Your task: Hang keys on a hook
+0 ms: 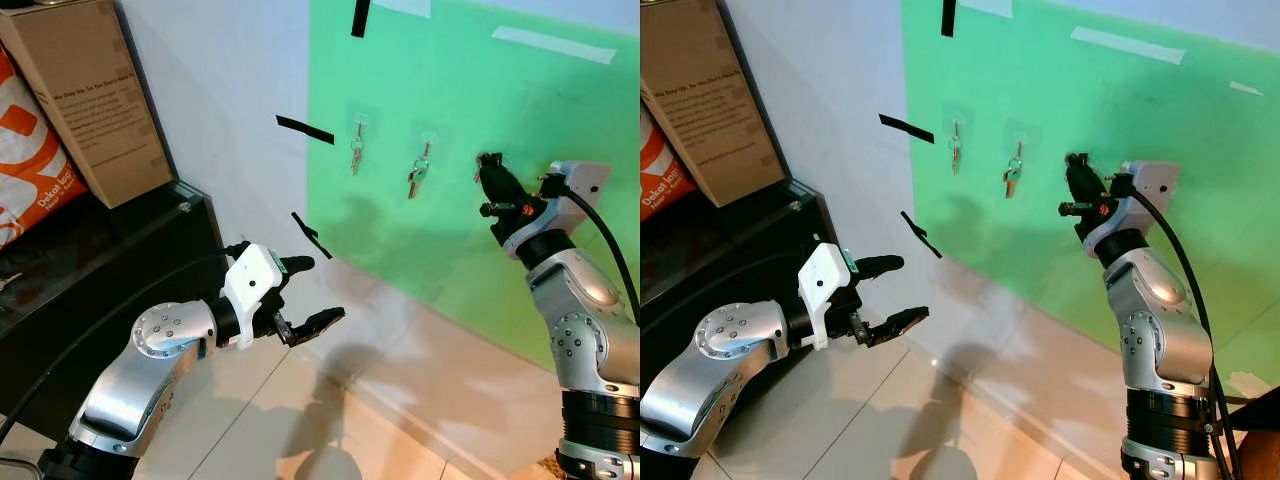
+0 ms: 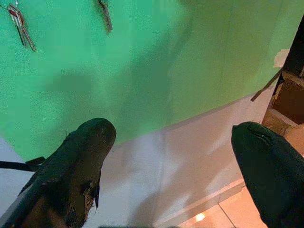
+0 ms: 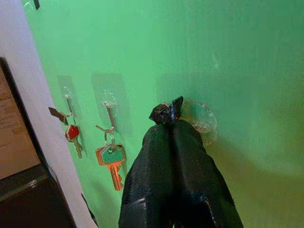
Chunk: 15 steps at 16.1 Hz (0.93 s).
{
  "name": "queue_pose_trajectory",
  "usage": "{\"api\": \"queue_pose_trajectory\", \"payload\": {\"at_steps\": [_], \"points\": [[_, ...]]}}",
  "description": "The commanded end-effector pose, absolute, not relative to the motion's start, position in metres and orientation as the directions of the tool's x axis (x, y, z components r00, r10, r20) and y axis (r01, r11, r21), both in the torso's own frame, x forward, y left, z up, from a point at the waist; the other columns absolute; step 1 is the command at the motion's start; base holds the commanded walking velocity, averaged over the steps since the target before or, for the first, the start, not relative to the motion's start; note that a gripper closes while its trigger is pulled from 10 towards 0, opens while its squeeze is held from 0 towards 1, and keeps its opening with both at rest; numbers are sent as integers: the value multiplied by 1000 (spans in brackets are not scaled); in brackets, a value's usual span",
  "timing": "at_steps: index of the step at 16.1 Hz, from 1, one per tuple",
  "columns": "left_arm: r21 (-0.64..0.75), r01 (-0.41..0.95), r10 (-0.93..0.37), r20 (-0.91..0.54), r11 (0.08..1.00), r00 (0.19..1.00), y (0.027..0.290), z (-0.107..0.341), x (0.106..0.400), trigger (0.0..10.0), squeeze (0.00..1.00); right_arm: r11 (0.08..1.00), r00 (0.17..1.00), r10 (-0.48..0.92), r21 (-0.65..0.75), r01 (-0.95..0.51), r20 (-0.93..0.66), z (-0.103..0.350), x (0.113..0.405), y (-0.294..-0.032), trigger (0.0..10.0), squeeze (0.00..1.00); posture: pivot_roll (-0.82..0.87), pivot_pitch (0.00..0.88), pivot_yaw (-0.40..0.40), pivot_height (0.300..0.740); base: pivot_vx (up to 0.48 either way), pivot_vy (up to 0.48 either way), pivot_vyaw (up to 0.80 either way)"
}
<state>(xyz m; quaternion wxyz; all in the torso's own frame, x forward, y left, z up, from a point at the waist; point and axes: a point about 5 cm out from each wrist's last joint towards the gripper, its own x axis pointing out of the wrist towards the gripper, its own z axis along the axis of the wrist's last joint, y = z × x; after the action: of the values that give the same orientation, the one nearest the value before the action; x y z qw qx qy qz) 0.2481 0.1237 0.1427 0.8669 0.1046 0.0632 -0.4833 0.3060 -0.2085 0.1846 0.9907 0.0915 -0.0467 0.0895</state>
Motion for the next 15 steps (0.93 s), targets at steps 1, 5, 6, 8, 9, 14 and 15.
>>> {"api": "queue_pose_trajectory", "payload": {"at_steps": [1, 5, 6, 8, 9, 14, 15], "points": [[146, 853, -825, -218, 501, 521, 123, 146, 251, 10000, 0, 974, 992, 121, 190, -127, 41, 170, 305, -215, 10000, 0, 13, 0, -9, 740, 0, 0, 0], [146, 853, -825, -218, 501, 522, 123, 146, 250, 10000, 0, 967, 997, 65, 246, -74, 43, 168, 299, -220, 10000, 0, 15, 0, -11, 740, 0, 0, 0], [146, 853, -825, -218, 501, 522, 123, 146, 250, 10000, 0, 965, 997, 61, 254, -70, 43, 167, 297, -221, 10000, 0, 15, 0, -11, 740, 0, 0, 0], [146, 854, -826, -219, 499, 520, 123, 146, 250, 10000, 0, 955, 998, 52, 291, -60, 34, 164, 289, -218, 10000, 0, 12, 0, -8, 740, 0, 0, 0], [146, 854, -826, -219, 499, 519, 123, 146, 250, 10000, 0, 954, 998, 52, 294, -59, 32, 163, 288, -217, 10000, 0, 12, 0, -8, 740, 0, 0, 0], [147, 856, -827, -221, 495, 516, 123, 146, 251, 10000, 0, 946, 995, 97, 309, -103, 34, 162, 279, -207, 10000, 0, 11, 0, -5, 740, 0, 0, 0], [147, 857, -827, -222, 495, 516, 123, 146, 251, 10000, 0, 942, 991, 114, 308, -132, 73, 169, 279, -205, 10000, 0, 11, 0, -5, 740, 0, 0, 0]]}}
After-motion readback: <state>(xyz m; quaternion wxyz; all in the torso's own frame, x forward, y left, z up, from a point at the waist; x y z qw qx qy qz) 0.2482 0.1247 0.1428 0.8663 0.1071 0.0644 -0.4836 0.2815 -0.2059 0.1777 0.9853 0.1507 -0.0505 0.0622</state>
